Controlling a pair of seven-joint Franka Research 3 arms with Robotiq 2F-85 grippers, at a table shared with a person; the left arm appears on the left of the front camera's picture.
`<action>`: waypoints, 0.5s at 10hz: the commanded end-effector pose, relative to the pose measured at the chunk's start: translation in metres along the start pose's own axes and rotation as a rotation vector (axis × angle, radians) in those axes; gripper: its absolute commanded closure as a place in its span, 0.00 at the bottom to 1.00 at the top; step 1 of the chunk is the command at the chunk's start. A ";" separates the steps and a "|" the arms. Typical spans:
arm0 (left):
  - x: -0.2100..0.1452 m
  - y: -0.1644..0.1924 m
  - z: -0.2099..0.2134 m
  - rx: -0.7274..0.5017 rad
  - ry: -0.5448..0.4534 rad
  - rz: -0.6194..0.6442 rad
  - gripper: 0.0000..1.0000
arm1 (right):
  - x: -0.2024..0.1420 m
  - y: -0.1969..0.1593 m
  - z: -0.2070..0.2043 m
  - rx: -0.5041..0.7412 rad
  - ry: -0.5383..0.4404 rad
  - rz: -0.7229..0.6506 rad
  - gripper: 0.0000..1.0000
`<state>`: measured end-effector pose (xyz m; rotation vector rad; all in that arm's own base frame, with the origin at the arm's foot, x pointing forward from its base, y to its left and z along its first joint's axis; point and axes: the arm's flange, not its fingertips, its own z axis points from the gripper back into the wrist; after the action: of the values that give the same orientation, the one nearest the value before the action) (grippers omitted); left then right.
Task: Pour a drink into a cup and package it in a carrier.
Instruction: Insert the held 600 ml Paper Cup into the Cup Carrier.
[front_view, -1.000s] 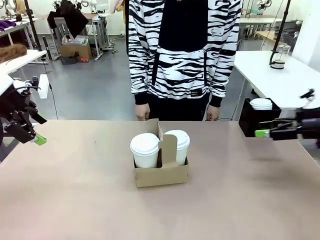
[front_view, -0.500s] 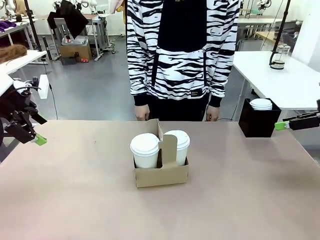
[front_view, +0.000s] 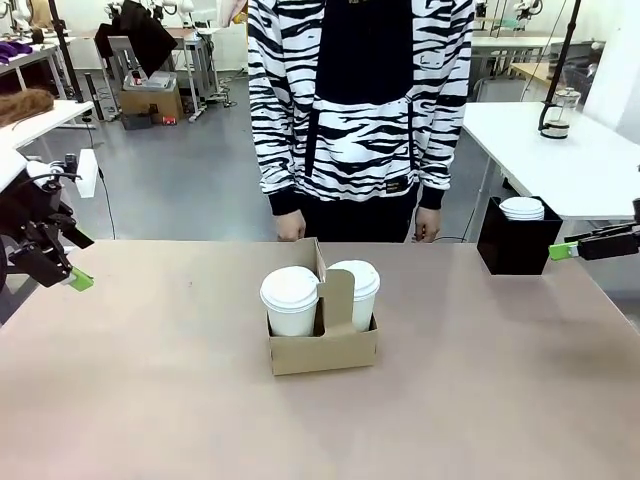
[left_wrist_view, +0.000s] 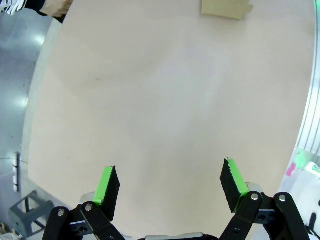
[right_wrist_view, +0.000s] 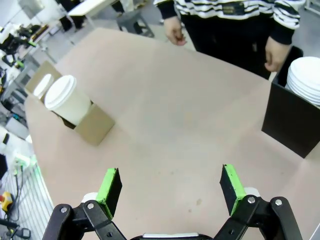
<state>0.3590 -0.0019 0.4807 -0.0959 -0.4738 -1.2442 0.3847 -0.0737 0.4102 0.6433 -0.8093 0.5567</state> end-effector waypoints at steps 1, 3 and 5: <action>-0.001 0.000 0.001 -0.009 -0.023 -0.004 0.00 | -0.002 -0.002 -0.002 0.009 -0.024 0.022 0.00; -0.001 0.000 0.001 -0.009 -0.023 -0.004 0.00 | -0.002 -0.002 -0.002 0.009 -0.024 0.022 0.00; -0.001 0.000 0.001 -0.009 -0.023 -0.004 0.00 | -0.002 -0.002 -0.002 0.009 -0.024 0.022 0.00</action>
<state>0.3590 -0.0019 0.4807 -0.0959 -0.4738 -1.2442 0.3846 -0.0739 0.4102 0.6434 -0.8099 0.5563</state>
